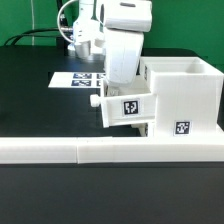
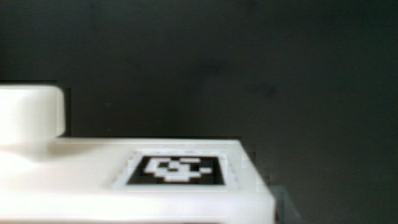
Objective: Assemble drawer
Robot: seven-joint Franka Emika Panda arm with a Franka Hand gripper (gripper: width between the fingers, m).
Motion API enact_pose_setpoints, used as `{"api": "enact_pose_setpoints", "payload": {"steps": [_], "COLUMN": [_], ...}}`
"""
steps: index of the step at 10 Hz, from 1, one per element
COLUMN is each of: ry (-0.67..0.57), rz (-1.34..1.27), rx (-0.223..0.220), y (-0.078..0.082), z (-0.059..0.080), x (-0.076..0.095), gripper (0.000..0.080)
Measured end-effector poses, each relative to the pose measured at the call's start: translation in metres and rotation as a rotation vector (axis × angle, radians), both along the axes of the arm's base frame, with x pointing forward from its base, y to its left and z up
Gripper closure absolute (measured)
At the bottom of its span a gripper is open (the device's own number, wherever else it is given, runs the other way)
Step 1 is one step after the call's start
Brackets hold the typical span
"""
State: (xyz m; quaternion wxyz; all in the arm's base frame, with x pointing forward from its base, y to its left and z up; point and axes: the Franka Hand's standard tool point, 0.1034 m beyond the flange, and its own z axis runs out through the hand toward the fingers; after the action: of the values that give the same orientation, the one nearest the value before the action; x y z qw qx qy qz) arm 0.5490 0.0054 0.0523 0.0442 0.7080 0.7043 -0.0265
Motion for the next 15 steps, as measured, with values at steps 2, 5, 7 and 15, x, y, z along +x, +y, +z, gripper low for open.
{"api": "enact_pose_setpoints", "payload": {"steps": [2,5,7,15], "ry": [0.001,0.006,0.032,-0.002], "rz": [-0.014,0.026,0.137,0.018], "rx": [-0.009,-0.012,-0.039,0.002], "y": [-0.001,-0.003,-0.008,-0.013], "z": [0.000,0.000,0.003,0.001], "x": [0.000,0.000,0.005,-0.001], "gripper": [0.0755,0.0755,0.0755,0.0512]}}
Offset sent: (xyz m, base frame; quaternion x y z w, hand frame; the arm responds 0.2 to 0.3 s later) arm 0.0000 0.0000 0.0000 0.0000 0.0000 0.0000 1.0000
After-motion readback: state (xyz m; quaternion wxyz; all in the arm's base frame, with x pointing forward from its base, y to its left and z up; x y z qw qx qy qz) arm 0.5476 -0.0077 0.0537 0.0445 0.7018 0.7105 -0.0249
